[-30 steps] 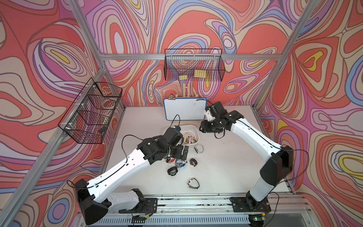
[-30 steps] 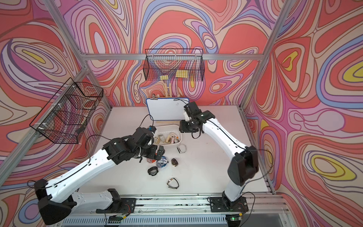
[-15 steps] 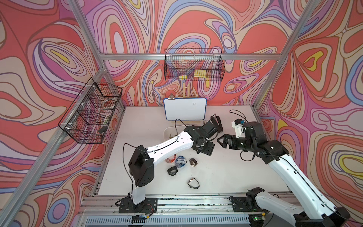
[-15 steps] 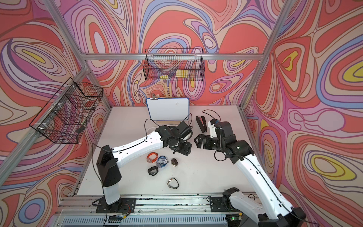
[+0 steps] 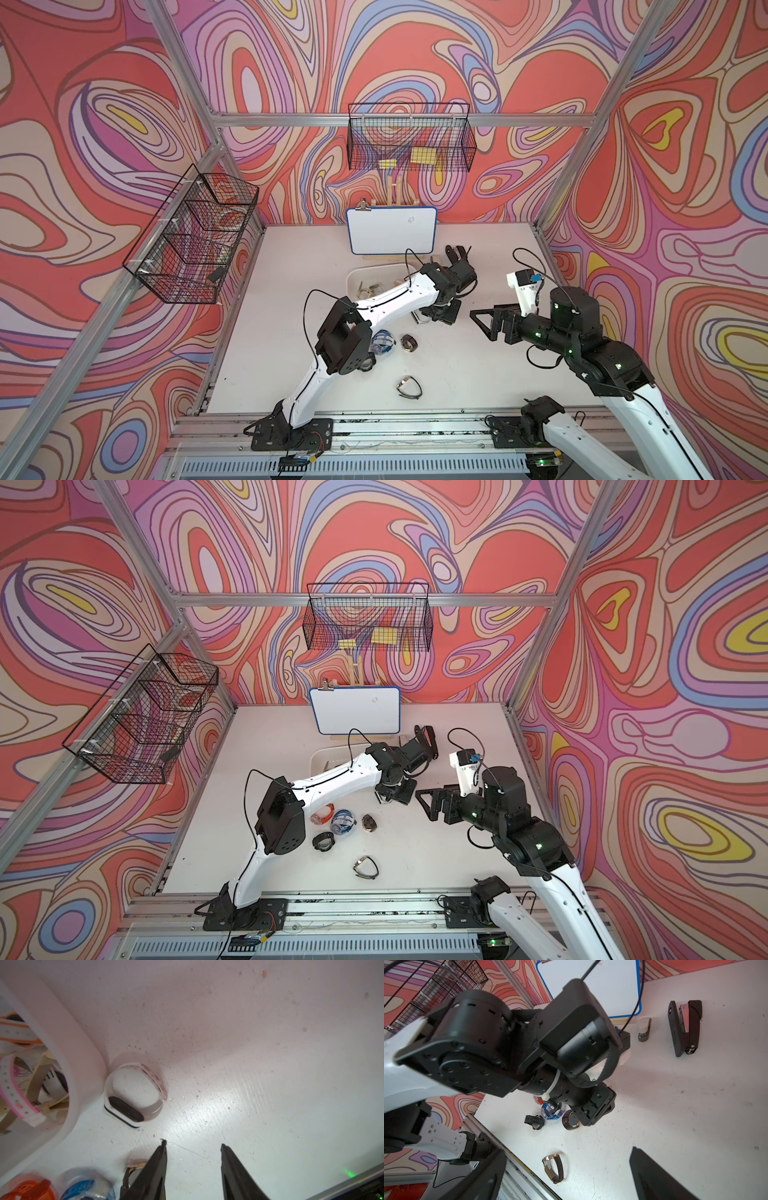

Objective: Put the watch into the storage box
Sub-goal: Pick up the watch at the center of the board.

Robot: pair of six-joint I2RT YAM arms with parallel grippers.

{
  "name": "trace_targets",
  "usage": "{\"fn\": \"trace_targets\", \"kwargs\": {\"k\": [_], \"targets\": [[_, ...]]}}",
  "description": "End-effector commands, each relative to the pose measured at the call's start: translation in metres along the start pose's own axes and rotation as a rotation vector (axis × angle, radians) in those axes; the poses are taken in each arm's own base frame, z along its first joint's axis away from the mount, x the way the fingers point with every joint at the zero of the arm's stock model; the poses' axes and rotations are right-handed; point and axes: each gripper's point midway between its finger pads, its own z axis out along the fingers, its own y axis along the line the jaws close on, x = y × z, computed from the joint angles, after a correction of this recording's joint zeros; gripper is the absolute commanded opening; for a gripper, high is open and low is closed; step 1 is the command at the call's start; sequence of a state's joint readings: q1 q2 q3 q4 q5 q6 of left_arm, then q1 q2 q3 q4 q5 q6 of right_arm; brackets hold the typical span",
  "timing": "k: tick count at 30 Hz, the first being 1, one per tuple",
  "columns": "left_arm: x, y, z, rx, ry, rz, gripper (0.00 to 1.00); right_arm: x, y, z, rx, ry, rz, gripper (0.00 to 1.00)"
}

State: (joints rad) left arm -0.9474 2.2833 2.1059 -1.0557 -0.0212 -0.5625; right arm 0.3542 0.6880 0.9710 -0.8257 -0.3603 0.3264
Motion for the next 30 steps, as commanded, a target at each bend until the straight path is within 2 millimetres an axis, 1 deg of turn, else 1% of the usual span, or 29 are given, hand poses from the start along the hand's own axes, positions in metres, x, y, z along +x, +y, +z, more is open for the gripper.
{"fn": "trace_targets", "kwargs": {"k": [1, 5, 10, 13, 16, 20, 23, 26, 30], "targets": [[0.002, 0.016, 0.012, -0.075, 0.034, -0.022, 0.45, 0.003, 0.004, -0.003, -0.023, 0.003, -0.032, 0.98], [-0.001, 0.025, 0.023, -0.120, 0.042, -0.029, 0.44, 0.007, 0.004, -0.003, -0.025, 0.014, -0.038, 0.98], [-0.006, 0.031, 0.031, -0.142, 0.034, -0.042, 0.45, 0.008, 0.004, -0.005, -0.029, 0.012, -0.044, 0.98], [-0.006, 0.035, 0.038, -0.155, 0.048, -0.043, 0.45, 0.009, 0.005, -0.005, -0.031, 0.015, -0.043, 0.98], [-0.004, 0.037, 0.046, -0.156, 0.064, -0.043, 0.45, 0.009, 0.004, -0.004, -0.031, 0.017, -0.042, 0.98], [-0.004, 0.034, 0.057, -0.141, 0.074, -0.032, 0.43, 0.008, 0.005, -0.002, -0.036, 0.015, -0.041, 0.98], [0.000, 0.036, 0.068, -0.142, 0.096, -0.032, 0.41, 0.008, 0.005, -0.001, -0.040, 0.014, -0.038, 0.98], [0.003, 0.037, 0.075, -0.144, 0.114, -0.029, 0.36, 0.007, 0.005, 0.000, -0.044, 0.012, -0.032, 0.98], [0.004, 0.037, 0.075, -0.142, 0.118, -0.019, 0.23, 0.006, 0.005, 0.003, -0.046, 0.009, -0.024, 0.98]]}}
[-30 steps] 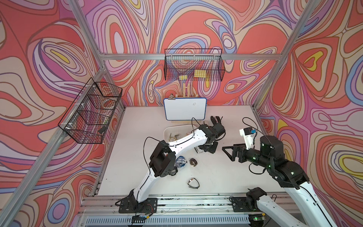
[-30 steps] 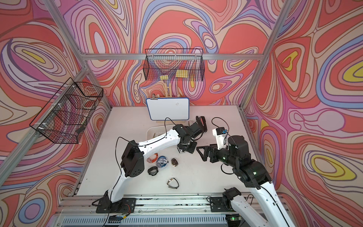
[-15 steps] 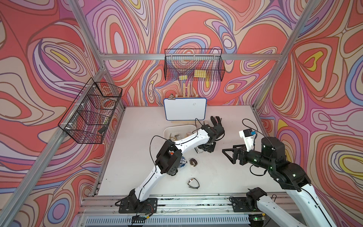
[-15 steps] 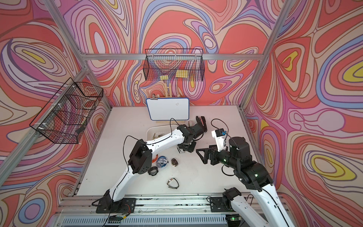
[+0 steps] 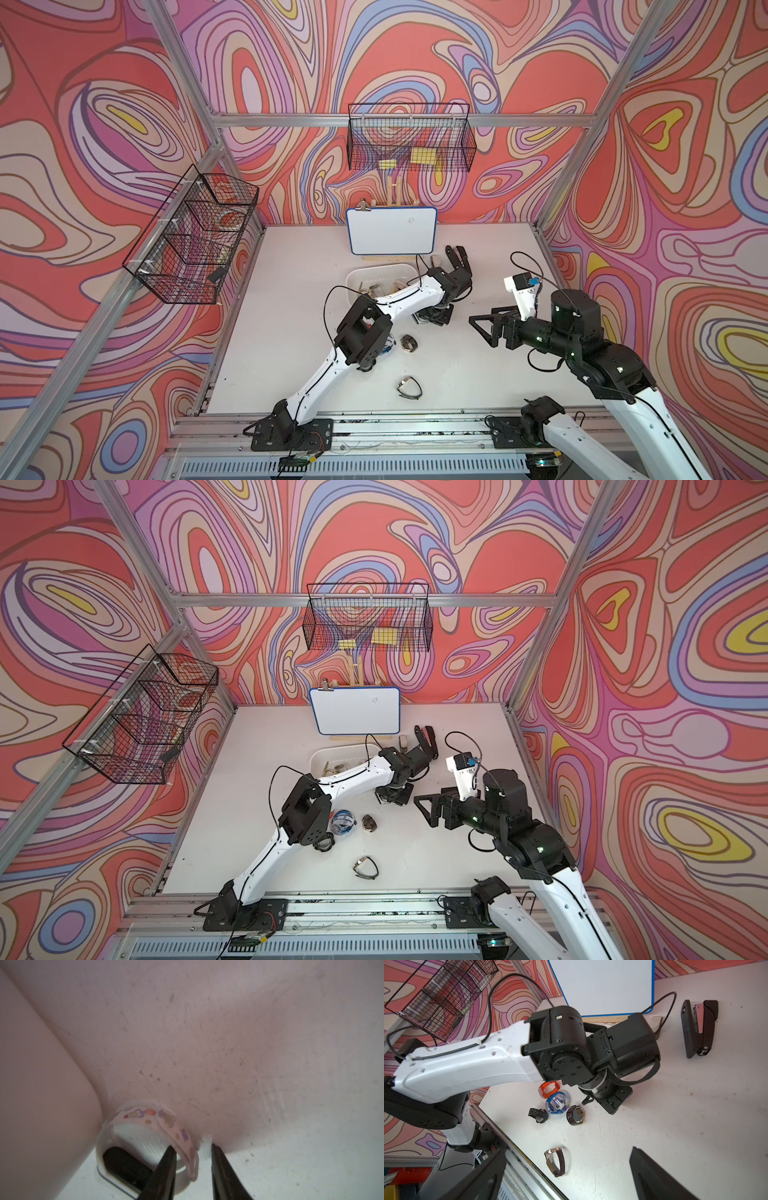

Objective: Put the watch into the storage box
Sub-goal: Pick up the watch at the center of the board, then place the watch in the storage box.

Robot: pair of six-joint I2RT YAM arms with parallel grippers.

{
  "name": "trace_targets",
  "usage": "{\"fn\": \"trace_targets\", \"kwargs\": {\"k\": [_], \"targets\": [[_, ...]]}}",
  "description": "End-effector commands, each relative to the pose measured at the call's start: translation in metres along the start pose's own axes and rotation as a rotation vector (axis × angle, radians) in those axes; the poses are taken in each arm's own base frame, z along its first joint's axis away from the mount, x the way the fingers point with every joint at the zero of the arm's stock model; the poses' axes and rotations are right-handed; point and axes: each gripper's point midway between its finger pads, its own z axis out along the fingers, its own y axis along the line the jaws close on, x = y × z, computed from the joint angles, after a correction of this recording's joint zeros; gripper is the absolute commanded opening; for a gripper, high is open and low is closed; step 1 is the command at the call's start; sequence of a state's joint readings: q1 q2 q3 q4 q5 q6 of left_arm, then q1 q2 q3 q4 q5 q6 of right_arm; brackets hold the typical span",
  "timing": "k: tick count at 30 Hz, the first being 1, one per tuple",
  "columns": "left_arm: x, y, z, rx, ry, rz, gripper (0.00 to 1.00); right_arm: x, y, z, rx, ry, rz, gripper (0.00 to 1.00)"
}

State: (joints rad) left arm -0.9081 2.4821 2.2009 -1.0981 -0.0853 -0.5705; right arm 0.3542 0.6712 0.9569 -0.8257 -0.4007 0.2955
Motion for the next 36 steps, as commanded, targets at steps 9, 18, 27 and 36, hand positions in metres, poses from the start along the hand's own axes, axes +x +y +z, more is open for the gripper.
{"fn": "trace_targets", "kwargs": {"k": [9, 18, 27, 36], "targets": [[0.012, -0.013, -0.031, 0.085, -0.009, 0.120, 0.03, -0.005, -0.003, 0.015, -0.017, -0.009, 0.029, 0.98], [0.035, 0.007, -0.127, 0.154, -0.105, 0.133, 0.01, -0.020, 0.008, 0.014, -0.063, -0.040, 0.021, 0.98], [0.036, 0.100, -0.165, 0.088, -0.162, -0.004, 0.01, -0.023, 0.011, 0.033, -0.128, -0.024, 0.075, 0.98], [0.014, 0.180, -0.111, -0.035, -0.096, -0.090, 0.02, -0.018, 0.009, 0.041, -0.137, -0.005, 0.108, 0.98]]}}
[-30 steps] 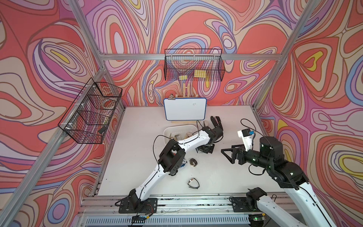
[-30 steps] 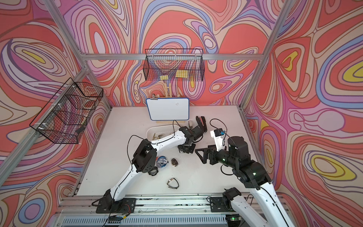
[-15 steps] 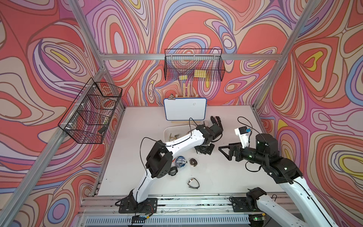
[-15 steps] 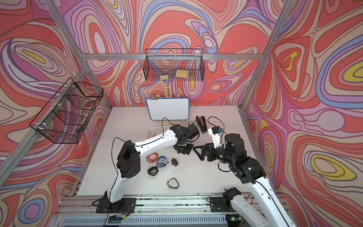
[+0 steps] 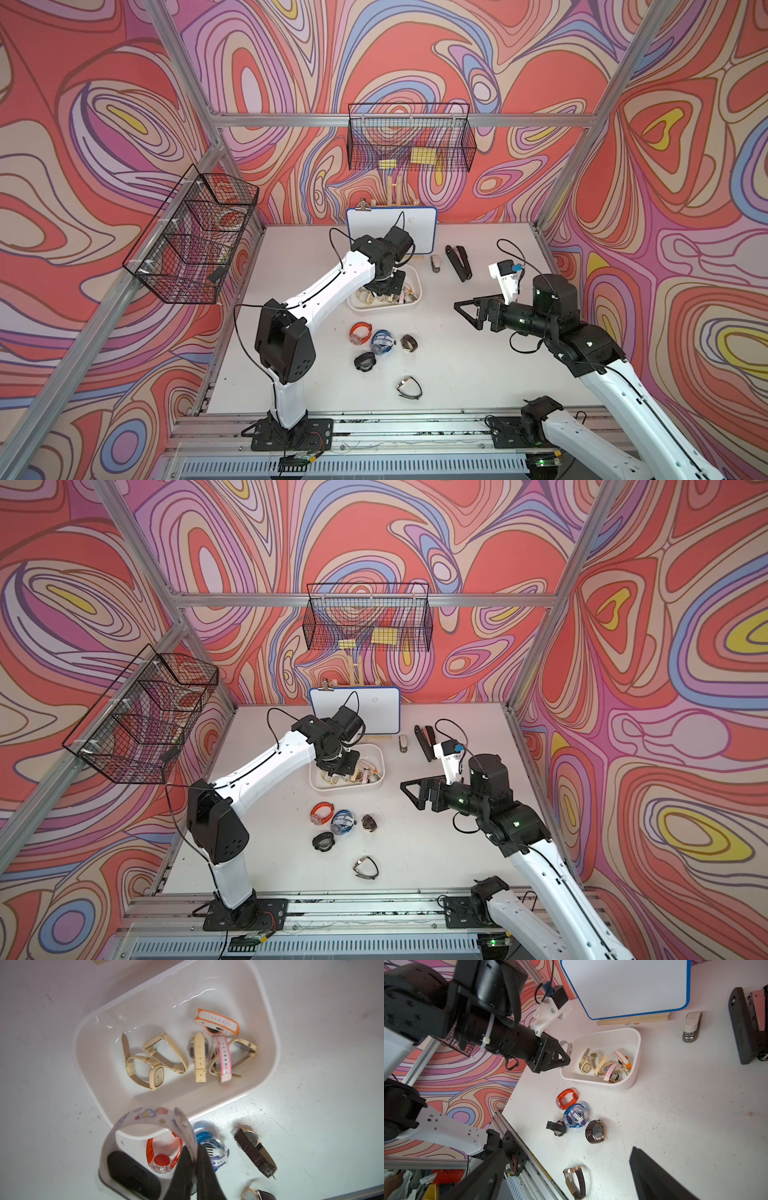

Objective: Put the watch into the storage box
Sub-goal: Place the watch in the storage box.

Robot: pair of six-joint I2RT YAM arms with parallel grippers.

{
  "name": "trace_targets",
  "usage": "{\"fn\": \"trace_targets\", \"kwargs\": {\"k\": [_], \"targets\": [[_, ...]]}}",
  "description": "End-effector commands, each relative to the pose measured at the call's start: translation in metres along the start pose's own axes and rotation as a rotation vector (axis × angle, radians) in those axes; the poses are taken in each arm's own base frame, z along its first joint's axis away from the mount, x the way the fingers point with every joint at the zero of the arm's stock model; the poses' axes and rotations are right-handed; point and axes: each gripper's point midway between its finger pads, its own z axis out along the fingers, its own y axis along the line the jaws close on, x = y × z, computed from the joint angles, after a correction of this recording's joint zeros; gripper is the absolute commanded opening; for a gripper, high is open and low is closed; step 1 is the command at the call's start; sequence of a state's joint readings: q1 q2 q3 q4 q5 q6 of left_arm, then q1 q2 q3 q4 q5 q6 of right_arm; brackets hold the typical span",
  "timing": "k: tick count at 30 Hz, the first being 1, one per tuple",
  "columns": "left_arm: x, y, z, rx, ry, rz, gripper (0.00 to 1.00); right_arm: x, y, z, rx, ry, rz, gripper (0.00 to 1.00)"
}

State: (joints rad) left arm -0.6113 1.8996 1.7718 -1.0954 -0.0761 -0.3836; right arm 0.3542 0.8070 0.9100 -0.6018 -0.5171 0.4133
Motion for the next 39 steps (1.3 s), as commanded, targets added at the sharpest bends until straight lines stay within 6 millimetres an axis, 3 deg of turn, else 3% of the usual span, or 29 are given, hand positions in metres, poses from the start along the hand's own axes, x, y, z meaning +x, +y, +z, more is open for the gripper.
{"fn": "trace_targets", "kwargs": {"k": [1, 9, 17, 22, 25, 28, 31, 39], "targets": [[-0.002, 0.017, 0.025, -0.048, 0.038, 0.026, 0.02, 0.000, 0.001, 0.000, -0.014, -0.011, 0.012, 0.98], [-0.012, 0.037, 0.063, -0.088, 0.074, 0.024, 0.02, 0.007, -0.004, 0.002, -0.007, -0.001, 0.037, 0.98], [-0.016, 0.059, 0.088, -0.115, 0.095, 0.001, 0.03, 0.013, -0.007, 0.010, -0.022, 0.026, 0.055, 0.98], [-0.015, 0.059, 0.103, -0.106, 0.114, 0.005, 0.09, 0.015, -0.008, 0.011, -0.026, 0.027, 0.062, 0.98], [-0.013, 0.056, 0.108, -0.087, 0.121, 0.006, 0.19, 0.017, -0.009, 0.013, -0.024, 0.035, 0.070, 0.98], [-0.013, 0.058, 0.099, -0.092, 0.107, -0.008, 0.37, 0.021, -0.008, 0.015, -0.044, 0.048, 0.090, 0.98], [-0.016, 0.057, 0.077, -0.081, 0.061, -0.022, 0.54, 0.028, -0.009, 0.021, -0.071, 0.065, 0.122, 0.98], [-0.014, 0.050, 0.005, -0.047, -0.060, -0.056, 0.68, 0.052, -0.018, 0.041, -0.085, 0.154, 0.191, 0.98]]}}
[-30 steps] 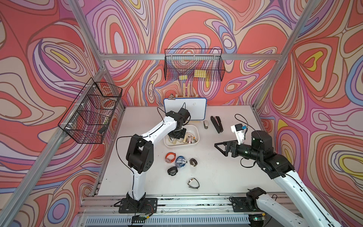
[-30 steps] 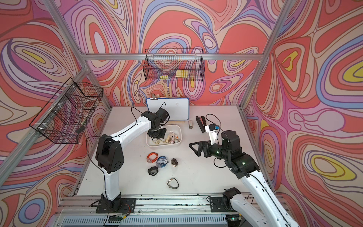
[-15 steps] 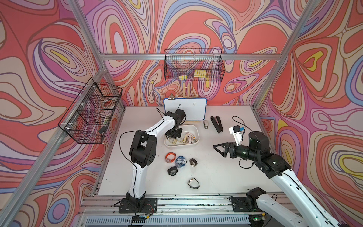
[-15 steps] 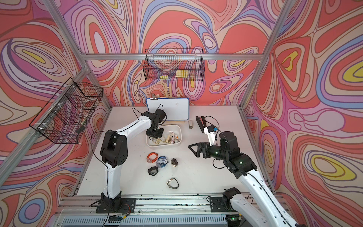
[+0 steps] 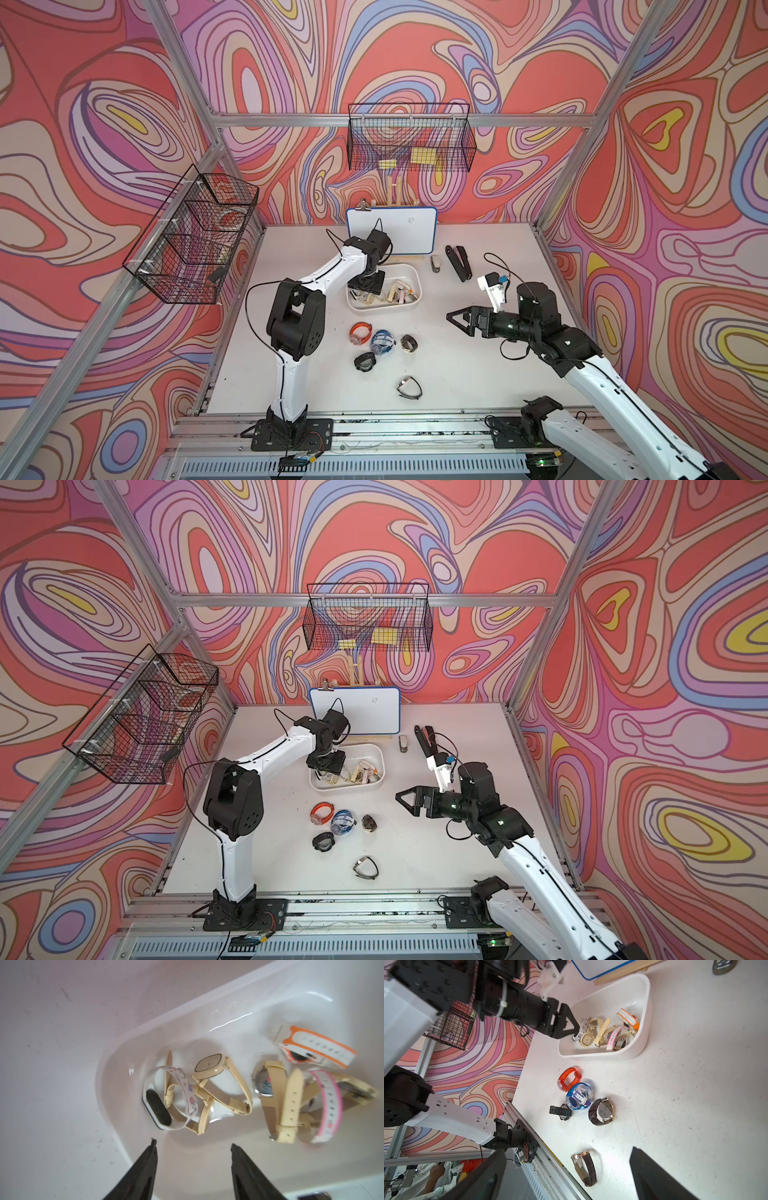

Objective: Put the watch into the storage box
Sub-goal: Place the watch in the storage box.

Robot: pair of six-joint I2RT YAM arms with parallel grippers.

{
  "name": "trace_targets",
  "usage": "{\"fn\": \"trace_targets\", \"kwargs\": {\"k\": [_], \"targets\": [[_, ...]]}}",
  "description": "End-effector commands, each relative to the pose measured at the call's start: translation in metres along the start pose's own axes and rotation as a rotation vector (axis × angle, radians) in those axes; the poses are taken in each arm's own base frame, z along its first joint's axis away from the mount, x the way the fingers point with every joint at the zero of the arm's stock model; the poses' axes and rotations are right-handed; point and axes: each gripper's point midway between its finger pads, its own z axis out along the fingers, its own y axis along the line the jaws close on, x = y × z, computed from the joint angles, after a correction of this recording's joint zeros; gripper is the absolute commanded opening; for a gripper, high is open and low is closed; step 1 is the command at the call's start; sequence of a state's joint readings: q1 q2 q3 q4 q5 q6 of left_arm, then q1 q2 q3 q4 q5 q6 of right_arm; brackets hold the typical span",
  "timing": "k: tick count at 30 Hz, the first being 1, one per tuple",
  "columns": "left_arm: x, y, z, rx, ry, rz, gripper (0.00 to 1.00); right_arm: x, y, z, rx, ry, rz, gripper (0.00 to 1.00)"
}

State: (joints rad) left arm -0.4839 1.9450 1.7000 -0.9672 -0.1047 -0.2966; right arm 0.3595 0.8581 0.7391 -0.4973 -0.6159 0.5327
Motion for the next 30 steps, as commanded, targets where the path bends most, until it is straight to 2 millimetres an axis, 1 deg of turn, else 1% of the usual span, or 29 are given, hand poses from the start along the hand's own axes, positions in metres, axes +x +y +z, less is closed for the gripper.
{"fn": "trace_targets", "kwargs": {"k": [1, 3, 6, 8, 10, 12, 14, 17, 19, 21, 23, 26, 30], "targets": [[0.006, -0.001, -0.045, 0.026, -0.065, -0.029, 0.69, 0.007, 0.005, 0.013, -0.039, 0.043, 0.008, 0.98], [0.010, -0.001, -0.068, 0.060, -0.109, -0.053, 0.72, 0.016, 0.006, 0.025, -0.022, 0.089, -0.008, 0.98], [0.017, 0.000, -0.109, 0.134, -0.207, -0.088, 0.76, 0.034, 0.008, 0.052, 0.050, 0.192, -0.063, 0.98], [0.026, 0.005, -0.138, 0.177, -0.290, -0.120, 0.82, 0.044, 0.003, 0.072, 0.132, 0.255, -0.086, 0.96], [0.044, 0.008, -0.160, 0.230, -0.349, -0.145, 0.90, 0.052, 0.002, 0.093, 0.163, 0.313, -0.092, 0.91], [0.065, 0.012, -0.172, 0.262, -0.364, -0.157, 0.93, 0.051, 0.007, 0.108, 0.177, 0.322, -0.117, 0.88], [0.090, 0.021, -0.179, 0.259, -0.357, -0.177, 0.95, 0.046, 0.017, 0.119, 0.167, 0.326, -0.156, 0.87], [0.126, 0.033, -0.178, 0.241, -0.321, -0.203, 0.95, 0.041, 0.030, 0.137, 0.157, 0.356, -0.232, 0.84], [0.147, 0.040, -0.177, 0.233, -0.308, -0.228, 0.95, 0.044, 0.032, 0.150, 0.166, 0.397, -0.291, 0.81], [0.162, 0.046, -0.178, 0.236, -0.313, -0.253, 0.95, 0.048, 0.033, 0.162, 0.172, 0.439, -0.348, 0.78], [0.173, 0.049, -0.181, 0.248, -0.329, -0.272, 0.96, 0.053, 0.032, 0.173, 0.187, 0.480, -0.405, 0.76], [0.184, 0.053, -0.184, 0.255, -0.346, -0.282, 0.97, 0.060, 0.025, 0.186, 0.226, 0.534, -0.490, 0.74], [0.193, 0.059, -0.182, 0.224, -0.331, -0.282, 0.97, 0.069, 0.002, 0.199, 0.288, 0.596, -0.582, 0.73]]}}
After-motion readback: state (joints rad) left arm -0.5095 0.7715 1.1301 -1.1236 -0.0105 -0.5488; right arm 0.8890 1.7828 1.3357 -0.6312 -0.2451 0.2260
